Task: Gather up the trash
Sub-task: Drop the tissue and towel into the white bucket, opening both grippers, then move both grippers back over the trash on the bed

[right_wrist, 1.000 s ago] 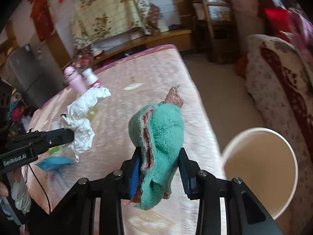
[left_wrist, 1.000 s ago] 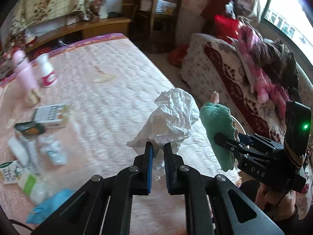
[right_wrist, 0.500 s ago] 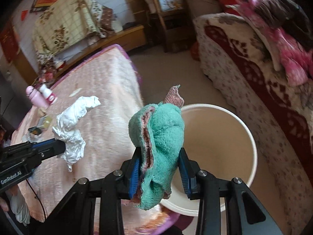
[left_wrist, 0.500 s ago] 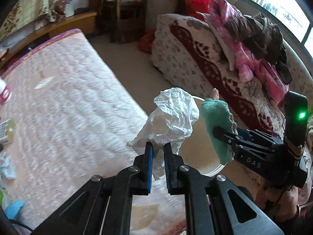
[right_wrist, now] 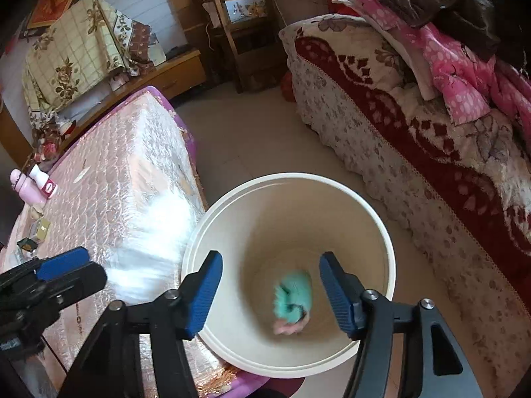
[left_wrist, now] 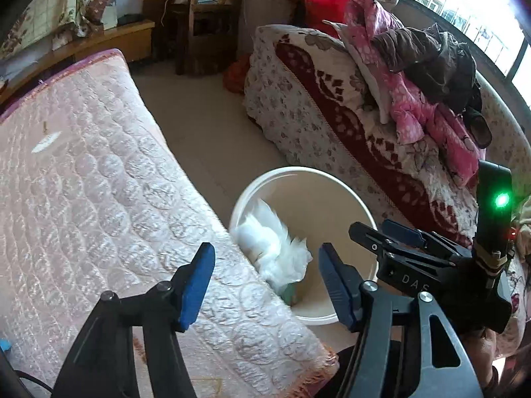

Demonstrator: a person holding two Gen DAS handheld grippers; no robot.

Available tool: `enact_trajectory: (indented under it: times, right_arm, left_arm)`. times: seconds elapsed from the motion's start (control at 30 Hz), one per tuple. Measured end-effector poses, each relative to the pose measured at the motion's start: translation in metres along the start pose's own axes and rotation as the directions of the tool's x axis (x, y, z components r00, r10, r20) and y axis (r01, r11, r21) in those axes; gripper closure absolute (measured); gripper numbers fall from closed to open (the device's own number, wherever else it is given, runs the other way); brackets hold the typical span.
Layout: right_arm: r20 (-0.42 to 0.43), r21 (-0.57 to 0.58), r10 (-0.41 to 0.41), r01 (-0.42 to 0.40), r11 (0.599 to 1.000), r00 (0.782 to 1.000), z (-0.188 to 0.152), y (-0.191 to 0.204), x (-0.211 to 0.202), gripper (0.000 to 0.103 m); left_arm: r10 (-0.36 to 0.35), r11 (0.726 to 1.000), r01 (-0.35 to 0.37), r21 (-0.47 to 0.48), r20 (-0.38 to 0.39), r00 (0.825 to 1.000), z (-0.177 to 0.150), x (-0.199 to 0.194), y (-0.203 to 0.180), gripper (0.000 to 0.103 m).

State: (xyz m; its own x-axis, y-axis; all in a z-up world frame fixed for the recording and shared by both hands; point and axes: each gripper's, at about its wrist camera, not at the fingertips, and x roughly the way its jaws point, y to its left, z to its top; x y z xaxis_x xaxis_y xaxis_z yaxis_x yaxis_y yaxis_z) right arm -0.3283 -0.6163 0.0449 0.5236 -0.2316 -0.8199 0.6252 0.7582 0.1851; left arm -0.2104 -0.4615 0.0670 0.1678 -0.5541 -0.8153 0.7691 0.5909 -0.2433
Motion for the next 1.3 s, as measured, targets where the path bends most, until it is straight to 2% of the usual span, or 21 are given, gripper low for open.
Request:
enact_trajectory:
  times: [0.1, 0.27, 0.43, 0.7, 0.93, 1.3]
  right_arm:
    - [-0.016, -0.002, 0.010, -0.010, 1.000, 1.000, -0.001, 0.002, 0.004, 0.038]
    - [-0.026, -0.013, 0.019, -0.019, 1.000, 0.999, -0.004, 0.014, 0.002, 0.038]
    - [-0.022, -0.043, 0.032, -0.033, 0.999, 0.999, -0.006, 0.031, -0.002, 0.038]
    - [-0.009, -0.100, 0.078, -0.078, 0.992, 0.997, -0.010, 0.076, -0.011, 0.038]
    - [-0.008, -0.177, 0.129, -0.128, 0.976, 0.992, -0.018, 0.129, -0.018, 0.038]
    - [-0.022, -0.275, 0.195, -0.194, 0.942, 0.980, -0.032, 0.200, -0.026, 0.038]
  left_arm:
    - [0.021, 1.000, -0.021, -0.021, -0.011, 1.000, -0.001, -0.004, 0.008, 0.038]
    - [0.109, 0.993, -0.109, -0.040, -0.009, 0.994, -0.007, -0.013, 0.022, 0.038]
    - [0.193, 0.980, -0.191, -0.061, 0.019, 0.981, -0.015, -0.032, 0.040, 0.038]
    - [0.273, 0.958, -0.266, -0.108, 0.055, 0.960, -0.032, -0.070, 0.076, 0.038]
    - [0.350, 0.928, -0.332, -0.168, 0.093, 0.932, -0.047, -0.105, 0.109, 0.038]
    - [0.434, 0.884, -0.395, -0.249, 0.130, 0.891, -0.077, -0.155, 0.152, 0.038]
